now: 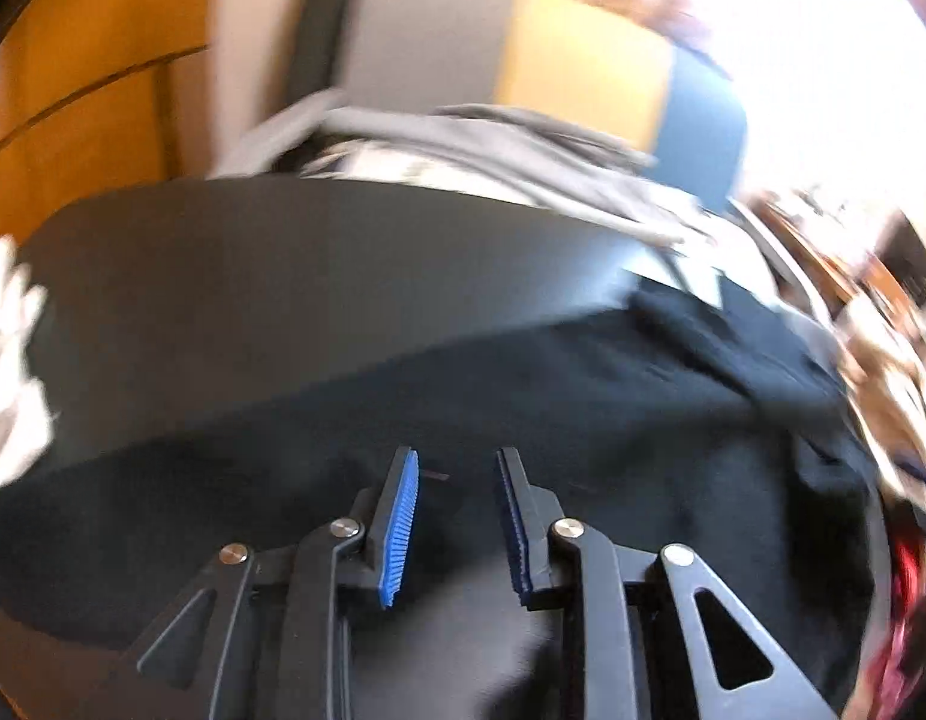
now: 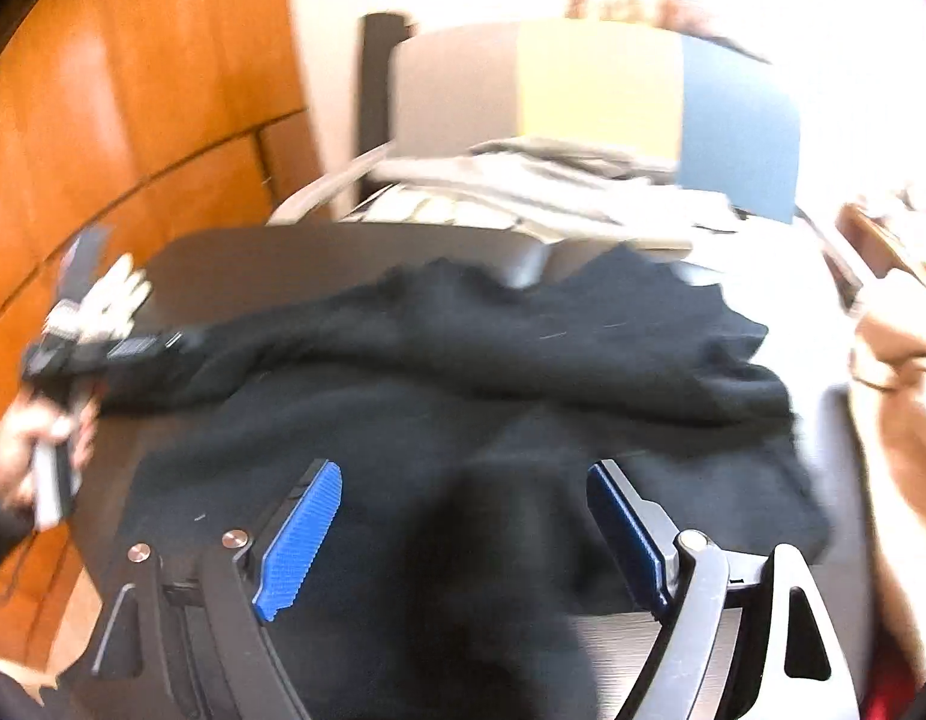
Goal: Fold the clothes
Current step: 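Grasp the black sweater edge with the right gripper and lift it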
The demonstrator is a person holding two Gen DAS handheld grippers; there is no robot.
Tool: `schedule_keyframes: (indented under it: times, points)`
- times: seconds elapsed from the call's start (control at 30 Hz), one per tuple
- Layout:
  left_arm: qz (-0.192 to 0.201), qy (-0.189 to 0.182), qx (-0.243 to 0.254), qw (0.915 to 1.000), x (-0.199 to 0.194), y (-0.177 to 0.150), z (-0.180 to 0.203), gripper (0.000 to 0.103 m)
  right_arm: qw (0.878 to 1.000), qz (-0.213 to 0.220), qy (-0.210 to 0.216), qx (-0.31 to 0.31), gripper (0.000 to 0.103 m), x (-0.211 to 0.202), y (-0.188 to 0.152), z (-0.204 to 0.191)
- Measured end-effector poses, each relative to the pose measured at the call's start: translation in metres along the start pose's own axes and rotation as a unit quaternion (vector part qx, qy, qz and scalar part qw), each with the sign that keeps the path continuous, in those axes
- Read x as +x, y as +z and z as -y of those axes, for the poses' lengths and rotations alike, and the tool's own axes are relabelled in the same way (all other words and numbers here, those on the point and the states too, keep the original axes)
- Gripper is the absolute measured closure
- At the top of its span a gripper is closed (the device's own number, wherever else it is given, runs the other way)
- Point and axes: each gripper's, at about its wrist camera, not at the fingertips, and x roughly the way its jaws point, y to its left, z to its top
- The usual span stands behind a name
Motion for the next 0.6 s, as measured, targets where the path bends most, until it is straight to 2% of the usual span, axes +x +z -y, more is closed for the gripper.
schedule_keyframes:
  times: [0.07, 0.17, 0.27, 0.3, 0.43, 0.6]
  points:
    - [-0.01, -0.019, 0.047, 0.9986, 0.003, -0.007, 0.032, 0.075, 1.0, 0.014, -0.019, 0.016, 0.018, -0.013, 0.007, 0.024]
    - [-0.025, -0.046, 0.114, 0.9921, 0.008, -0.018, 0.079, 0.075, 0.999, -0.002, -0.021, 0.043, 0.018, -0.003, 0.013, 0.05]
    - [-0.047, -0.06, 0.13, 0.9887, 0.009, -0.043, 0.104, 0.075, 0.998, -0.024, -0.014, 0.055, 0.018, 0.018, 0.026, 0.061]
    - [-0.049, -0.053, 0.132, 0.9887, 0.005, -0.057, 0.109, 0.074, 0.998, -0.025, -0.016, 0.047, 0.018, 0.024, 0.032, 0.058]
    - [-0.025, -0.051, 0.129, 0.99, 0.006, -0.062, 0.11, 0.073, 1.0, -0.029, -0.009, 0.003, 0.027, 0.047, 0.063, 0.036]
    - [-0.022, -0.072, 0.106, 0.9916, 0.014, -0.061, 0.102, 0.073, 0.998, -0.051, 0.025, -0.035, 0.027, 0.092, 0.113, 0.008]
